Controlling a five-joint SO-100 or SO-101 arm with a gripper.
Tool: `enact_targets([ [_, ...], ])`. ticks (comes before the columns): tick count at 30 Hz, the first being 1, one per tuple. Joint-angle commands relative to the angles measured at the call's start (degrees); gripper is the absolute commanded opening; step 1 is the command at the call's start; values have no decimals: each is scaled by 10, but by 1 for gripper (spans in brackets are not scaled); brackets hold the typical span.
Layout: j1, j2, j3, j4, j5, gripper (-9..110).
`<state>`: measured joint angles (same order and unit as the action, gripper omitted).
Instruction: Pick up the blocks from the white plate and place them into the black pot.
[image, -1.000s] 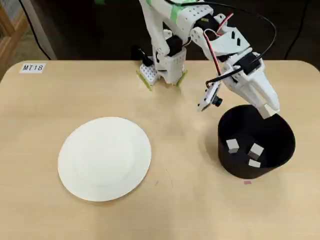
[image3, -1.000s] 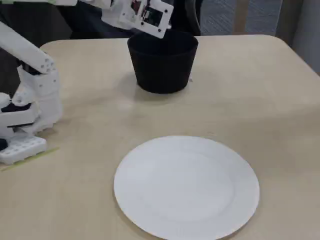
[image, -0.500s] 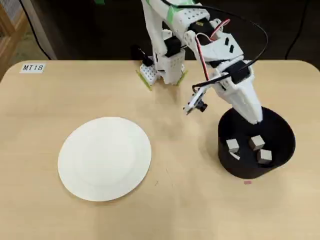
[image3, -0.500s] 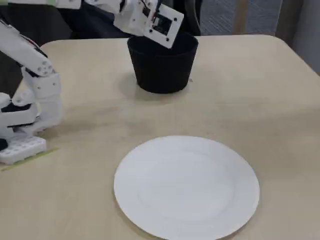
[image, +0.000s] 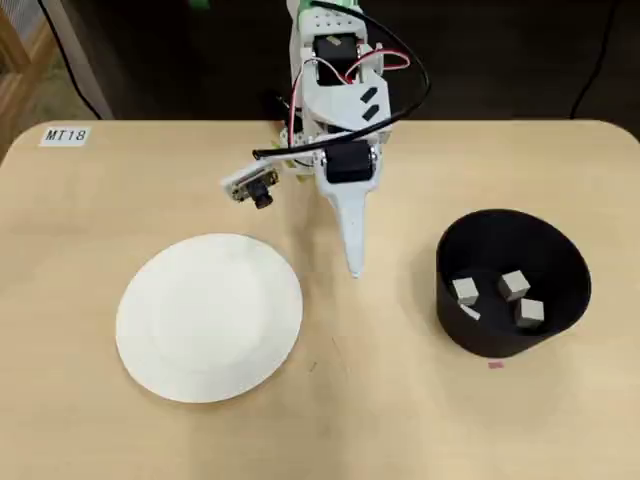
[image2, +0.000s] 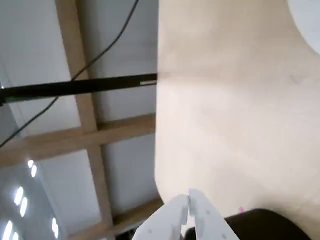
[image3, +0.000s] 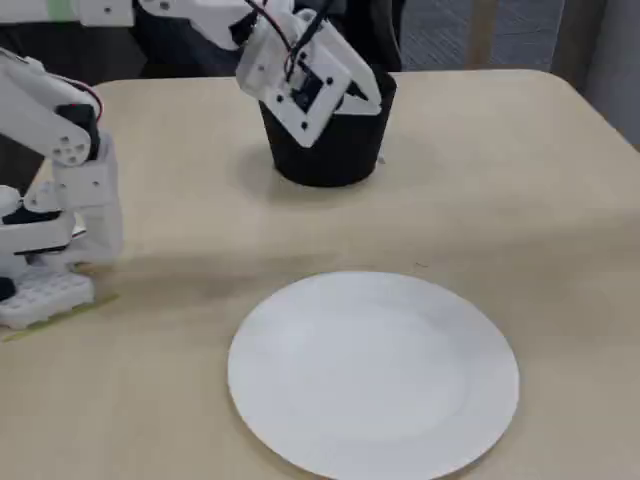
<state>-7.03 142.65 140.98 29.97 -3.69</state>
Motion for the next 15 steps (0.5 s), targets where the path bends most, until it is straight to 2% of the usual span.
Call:
enact_targets([
  [1, 12, 83, 55, 21, -7, -2],
  [15, 25, 389, 244, 164, -25, -2],
])
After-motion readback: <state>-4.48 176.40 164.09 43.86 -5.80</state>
